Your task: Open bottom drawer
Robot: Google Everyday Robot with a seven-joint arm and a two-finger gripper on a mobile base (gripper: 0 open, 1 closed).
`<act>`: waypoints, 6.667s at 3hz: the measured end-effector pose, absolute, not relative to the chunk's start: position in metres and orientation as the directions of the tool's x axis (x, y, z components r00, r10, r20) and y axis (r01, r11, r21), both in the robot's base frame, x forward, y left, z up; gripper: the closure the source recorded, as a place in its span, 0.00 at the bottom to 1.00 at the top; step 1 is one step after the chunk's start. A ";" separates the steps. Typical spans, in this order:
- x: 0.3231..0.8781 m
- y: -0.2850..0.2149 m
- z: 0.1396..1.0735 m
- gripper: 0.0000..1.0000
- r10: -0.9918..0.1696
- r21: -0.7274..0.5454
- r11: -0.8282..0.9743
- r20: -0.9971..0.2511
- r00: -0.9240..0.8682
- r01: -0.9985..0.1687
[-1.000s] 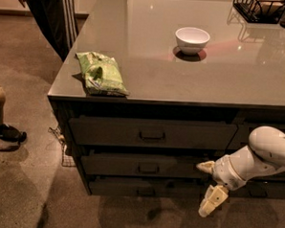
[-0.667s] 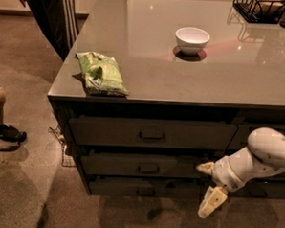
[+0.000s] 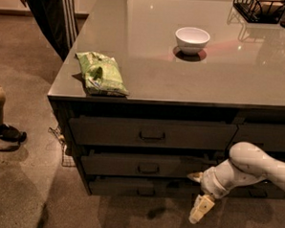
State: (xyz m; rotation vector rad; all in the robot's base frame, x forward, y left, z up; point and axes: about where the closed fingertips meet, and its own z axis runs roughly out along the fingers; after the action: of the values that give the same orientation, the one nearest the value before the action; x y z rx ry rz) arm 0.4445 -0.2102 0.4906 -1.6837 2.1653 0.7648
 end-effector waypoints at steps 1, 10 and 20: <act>0.451 -0.208 0.447 0.00 -0.792 0.245 0.154 -0.548 -0.268 -0.957; 0.506 -0.196 0.259 0.00 -0.838 0.061 0.104 -0.532 -0.120 -0.993; 0.514 -0.220 0.188 1.00 -0.758 0.095 0.200 -0.615 -0.216 -0.975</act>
Offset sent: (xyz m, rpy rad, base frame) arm 0.0049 0.0181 -0.1240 0.0932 0.0644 0.0559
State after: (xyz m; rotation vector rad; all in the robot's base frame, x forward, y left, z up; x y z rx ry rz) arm 0.5140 -0.2200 0.1885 -1.6124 2.0452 0.6658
